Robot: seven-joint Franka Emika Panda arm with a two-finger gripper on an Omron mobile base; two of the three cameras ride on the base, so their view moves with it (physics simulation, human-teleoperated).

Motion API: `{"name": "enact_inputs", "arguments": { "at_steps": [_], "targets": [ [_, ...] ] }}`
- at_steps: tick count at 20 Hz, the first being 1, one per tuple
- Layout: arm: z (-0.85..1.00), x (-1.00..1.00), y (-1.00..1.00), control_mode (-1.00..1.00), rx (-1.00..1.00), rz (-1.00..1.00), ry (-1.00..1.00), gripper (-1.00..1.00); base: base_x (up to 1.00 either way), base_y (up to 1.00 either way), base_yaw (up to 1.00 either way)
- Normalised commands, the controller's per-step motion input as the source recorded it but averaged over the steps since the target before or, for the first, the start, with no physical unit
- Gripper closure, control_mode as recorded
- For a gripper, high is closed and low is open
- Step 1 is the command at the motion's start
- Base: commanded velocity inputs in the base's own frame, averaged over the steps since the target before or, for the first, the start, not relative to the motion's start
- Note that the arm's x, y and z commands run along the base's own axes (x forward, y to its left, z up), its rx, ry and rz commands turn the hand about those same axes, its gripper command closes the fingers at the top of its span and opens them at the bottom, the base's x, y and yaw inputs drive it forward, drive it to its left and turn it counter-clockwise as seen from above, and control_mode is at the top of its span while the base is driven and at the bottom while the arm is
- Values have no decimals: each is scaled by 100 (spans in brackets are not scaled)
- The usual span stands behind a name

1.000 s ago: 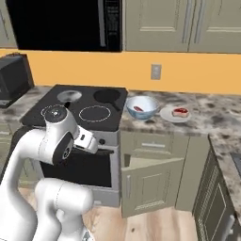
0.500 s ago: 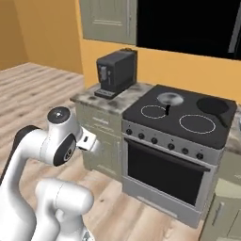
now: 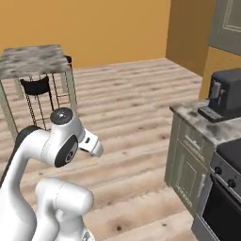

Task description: Place one of the steaks on the plate and the other in the bowl. Then place the bowl in the fridge.

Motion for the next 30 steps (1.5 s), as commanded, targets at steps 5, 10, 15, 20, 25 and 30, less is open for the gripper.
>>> {"name": "enact_inputs", "arguments": {
  "at_steps": [5, 10, 15, 20, 25, 30],
  "targets": [
    [0, 0, 0, 100, 0, 0, 0, -100, 0, 0, 100],
    [0, 0, 0, 100, 0, 0, 0, -100, 0, 0, 100],
    [0, 0, 0, 100, 0, 0, 0, -100, 0, 0, 100],
    [0, 0, 0, 100, 0, 0, 0, -100, 18, 0, 98],
    [0, 0, 0, 100, 0, 0, 0, -100, 64, 0, 95],
    [0, 0, 0, 100, 0, 0, 0, -100, 55, 0, 95]
  ]
}}
